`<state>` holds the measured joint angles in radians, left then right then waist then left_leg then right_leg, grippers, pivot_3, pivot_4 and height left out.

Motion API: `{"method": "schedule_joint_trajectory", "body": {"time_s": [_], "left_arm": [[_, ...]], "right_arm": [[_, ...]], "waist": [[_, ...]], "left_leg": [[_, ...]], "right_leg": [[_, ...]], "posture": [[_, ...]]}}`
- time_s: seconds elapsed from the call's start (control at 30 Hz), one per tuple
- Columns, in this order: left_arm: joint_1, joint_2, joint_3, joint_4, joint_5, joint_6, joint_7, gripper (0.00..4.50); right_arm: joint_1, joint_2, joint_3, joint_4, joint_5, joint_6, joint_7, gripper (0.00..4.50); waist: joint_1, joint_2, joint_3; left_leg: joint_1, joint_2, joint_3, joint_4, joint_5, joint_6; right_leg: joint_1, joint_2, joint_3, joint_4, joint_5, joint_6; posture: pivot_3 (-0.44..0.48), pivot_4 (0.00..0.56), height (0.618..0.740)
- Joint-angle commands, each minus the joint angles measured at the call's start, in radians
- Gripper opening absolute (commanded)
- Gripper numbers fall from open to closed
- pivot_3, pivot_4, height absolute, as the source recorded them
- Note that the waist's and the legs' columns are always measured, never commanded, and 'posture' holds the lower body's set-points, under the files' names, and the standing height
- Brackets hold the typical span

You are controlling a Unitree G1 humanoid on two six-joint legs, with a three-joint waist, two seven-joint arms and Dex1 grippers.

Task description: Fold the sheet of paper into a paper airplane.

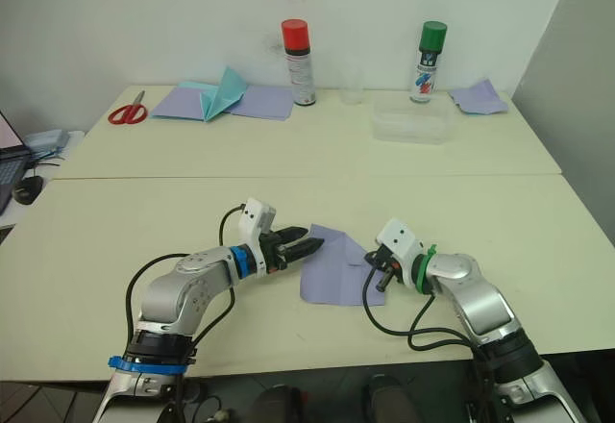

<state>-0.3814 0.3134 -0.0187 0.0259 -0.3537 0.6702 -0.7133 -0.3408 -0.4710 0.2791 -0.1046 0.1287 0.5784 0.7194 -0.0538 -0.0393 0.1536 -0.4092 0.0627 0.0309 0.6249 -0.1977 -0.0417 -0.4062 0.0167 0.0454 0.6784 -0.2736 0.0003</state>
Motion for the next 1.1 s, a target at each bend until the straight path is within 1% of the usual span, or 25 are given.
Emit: {"method": "schedule_joint_trajectory", "body": {"time_s": [0.03,0.07,0.13,0.27,0.33,0.43,0.57,0.67,0.9,1.1], "left_arm": [[-0.035,-0.011,-0.014,0.027,0.014,-0.054,0.007,2.8],[-0.039,-0.013,-0.015,0.036,0.013,-0.061,0.007,2.63],[-0.044,-0.009,-0.02,0.046,0.011,-0.072,-0.004,2.02],[-0.04,-0.006,-0.024,0.038,0.004,-0.081,-0.015,0.65],[-0.032,0.003,-0.045,0.022,0.014,-0.096,-0.032,0.01],[-0.021,0.024,-0.1,0.005,0.059,-0.154,-0.058,0.01],[-0.014,0.071,-0.208,-0.008,0.156,-0.27,-0.104,0.01],[-0.017,0.088,-0.249,0.011,0.207,-0.315,-0.109,0.01],[-0.009,0.108,-0.291,0.037,0.251,-0.337,-0.139,0.01],[-0.025,0.096,-0.311,0.092,0.283,-0.366,-0.145,0.01]], "right_arm": [[0.005,-0.002,0.021,0.016,-0.022,0.021,-0.003,0.0],[0.006,-0.001,0.02,0.016,-0.022,0.022,-0.003,0.0],[0.008,-0.001,0.019,0.014,-0.023,0.023,-0.005,0.0],[0.014,0.0,0.016,0.008,-0.025,0.027,-0.01,0.0],[0.019,0.001,0.014,0.002,-0.026,0.031,-0.014,0.0],[0.027,0.001,0.014,-0.004,-0.027,0.034,-0.017,0.0],[0.032,0.001,0.017,-0.011,-0.027,0.036,-0.016,0.0],[0.031,0.002,0.018,-0.012,-0.027,0.037,-0.017,0.0],[0.026,0.006,0.017,-0.011,-0.026,0.04,-0.017,0.0],[0.027,0.009,0.017,-0.009,-0.024,0.042,-0.016,0.0]], "waist": [[0.0,0.0,0.0],[0.0,0.0,0.0],[0.0,0.0,0.0],[0.0,0.0,0.0],[0.0,0.0,0.0],[0.001,0.0,0.0],[0.002,0.0,0.0],[0.002,0.0,0.0],[0.002,0.0,0.0],[0.002,0.0,0.0]], "left_leg": [[0.0,0.0,0.0,0.0,0.0,0.0],[0.0,0.0,0.0,0.0,0.0,0.0],[0.0,0.0,0.0,0.0,0.0,0.0],[0.0,0.0,0.0,0.0,0.0,0.0],[0.0,0.0,0.0,0.0,0.0,0.0],[0.0,0.0,0.0,0.0,0.0,0.0],[0.0,0.0,0.0,-0.001,0.0,0.0],[0.0,0.0,0.0,-0.001,0.0,0.0],[0.0,0.0,0.0,-0.002,0.0,0.0],[0.0,0.0,-0.001,-0.002,0.0,0.0]], "right_leg": [[0.0,0.0,0.0,0.0,0.0,0.0],[0.0,0.0,0.0,0.0,0.0,0.0],[0.0,0.0,0.0,0.0,0.0,0.0],[0.0,0.0,0.0,0.0,0.0,0.0],[0.0,0.0,0.0,0.0,0.0,0.0],[0.0,0.0,0.0,0.0,0.0,-0.001],[0.0,-0.001,0.001,-0.001,-0.001,-0.001],[0.0,-0.001,0.001,-0.001,-0.002,-0.004],[0.0,-0.001,0.001,-0.001,-0.003,-0.006],[0.0,-0.001,0.001,-0.001,-0.004,-0.007]], "posture": [[0.0,0.15,0.74],[0.0,0.15,0.74],[0.0,0.15,0.74],[0.0,0.15,0.74],[0.0,0.15,0.74],[0.0,0.15,0.74],[0.0,0.15,0.74],[0.0,0.15,0.74],[0.0,0.15,0.74],[0.0,0.15,0.74]]}}
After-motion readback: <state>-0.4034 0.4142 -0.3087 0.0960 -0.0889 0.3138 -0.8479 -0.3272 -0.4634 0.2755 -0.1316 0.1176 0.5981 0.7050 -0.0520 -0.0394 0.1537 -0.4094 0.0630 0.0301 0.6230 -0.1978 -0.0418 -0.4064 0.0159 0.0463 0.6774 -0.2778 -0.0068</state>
